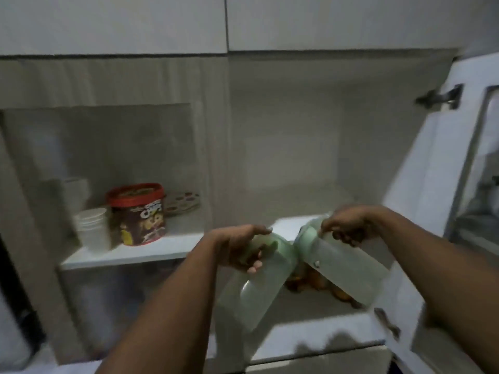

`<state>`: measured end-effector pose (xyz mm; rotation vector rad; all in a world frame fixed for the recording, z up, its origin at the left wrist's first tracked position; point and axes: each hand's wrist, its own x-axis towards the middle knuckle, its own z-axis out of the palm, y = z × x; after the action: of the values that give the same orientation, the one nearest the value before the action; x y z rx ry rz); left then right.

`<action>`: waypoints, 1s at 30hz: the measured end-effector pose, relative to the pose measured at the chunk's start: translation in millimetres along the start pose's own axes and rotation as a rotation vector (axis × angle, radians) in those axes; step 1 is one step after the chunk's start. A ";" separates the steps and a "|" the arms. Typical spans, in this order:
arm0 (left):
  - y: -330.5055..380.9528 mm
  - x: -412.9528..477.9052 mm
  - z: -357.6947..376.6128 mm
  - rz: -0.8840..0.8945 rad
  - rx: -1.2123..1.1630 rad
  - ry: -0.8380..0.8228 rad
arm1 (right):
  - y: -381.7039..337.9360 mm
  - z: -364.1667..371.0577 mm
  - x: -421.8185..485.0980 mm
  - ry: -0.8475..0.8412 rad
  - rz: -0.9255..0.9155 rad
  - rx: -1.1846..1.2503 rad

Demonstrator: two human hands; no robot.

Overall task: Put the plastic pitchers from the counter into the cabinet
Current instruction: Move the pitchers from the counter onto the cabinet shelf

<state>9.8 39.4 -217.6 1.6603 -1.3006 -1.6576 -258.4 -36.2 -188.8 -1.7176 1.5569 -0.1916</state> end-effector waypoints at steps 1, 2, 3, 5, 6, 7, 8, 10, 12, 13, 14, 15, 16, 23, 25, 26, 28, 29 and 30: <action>22.5 13.9 18.9 0.080 -0.001 -0.005 | 11.4 -25.6 -7.5 0.068 -0.011 0.081; 43.5 26.3 36.7 0.160 -0.019 -0.004 | 20.5 -48.5 -13.5 0.147 -0.035 0.182; 62.3 38.7 52.7 0.239 -0.044 0.007 | 27.3 -68.6 -17.5 0.241 -0.067 0.281; 93.6 67.1 77.3 0.365 -0.109 0.059 | 36.1 -99.3 -19.1 0.440 -0.134 0.446; 106.8 82.4 87.0 0.412 -0.145 0.097 | 38.8 -111.1 -15.1 0.520 -0.171 0.519; 118.5 99.2 94.6 0.449 -0.176 0.133 | 41.1 -120.9 -7.1 0.581 -0.208 0.586; 129.4 116.6 101.2 0.478 -0.198 0.161 | 43.2 -128.9 4.5 0.625 -0.240 0.642; 150.1 153.6 113.6 0.513 -0.217 0.197 | 48.5 -142.6 38.0 0.688 -0.277 0.718; 170.2 192.4 121.5 0.544 -0.238 0.264 | 56.8 -152.8 83.9 0.724 -0.300 0.754; 178.2 214.0 123.3 0.556 -0.249 0.304 | 61.4 -156.8 109.2 0.736 -0.310 0.770; 186.0 236.5 124.0 0.564 -0.259 0.338 | 66.8 -162.5 135.7 0.743 -0.319 0.791; 194.2 257.8 123.5 0.561 -0.259 0.358 | 72.2 -169.1 161.3 0.742 -0.320 0.809; 201.4 278.5 121.9 0.542 -0.255 0.370 | 78.6 -174.2 185.8 0.732 -0.309 0.817; 246.0 400.9 99.6 0.467 -0.179 0.435 | 103.2 -220.8 326.0 0.603 -0.255 0.818; 256.0 430.4 94.4 0.458 -0.201 0.420 | 109.7 -224.4 363.3 0.560 -0.255 0.802; 261.6 444.7 91.5 0.443 -0.199 0.433 | 112.7 -226.8 382.8 0.551 -0.251 0.784; 272.4 471.9 85.9 0.411 -0.133 0.473 | 128.8 -237.9 438.8 0.537 -0.207 0.715; 277.0 482.4 83.7 0.400 -0.091 0.499 | 139.6 -245.6 474.4 0.528 -0.182 0.670; 279.9 490.8 81.3 0.393 -0.054 0.528 | 145.6 -252.6 502.3 0.519 -0.157 0.621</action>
<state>-232.8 -476.5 -246.3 1.5414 -1.1955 -0.9351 -402.6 -587.0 -303.6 -1.3345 1.4832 -1.1499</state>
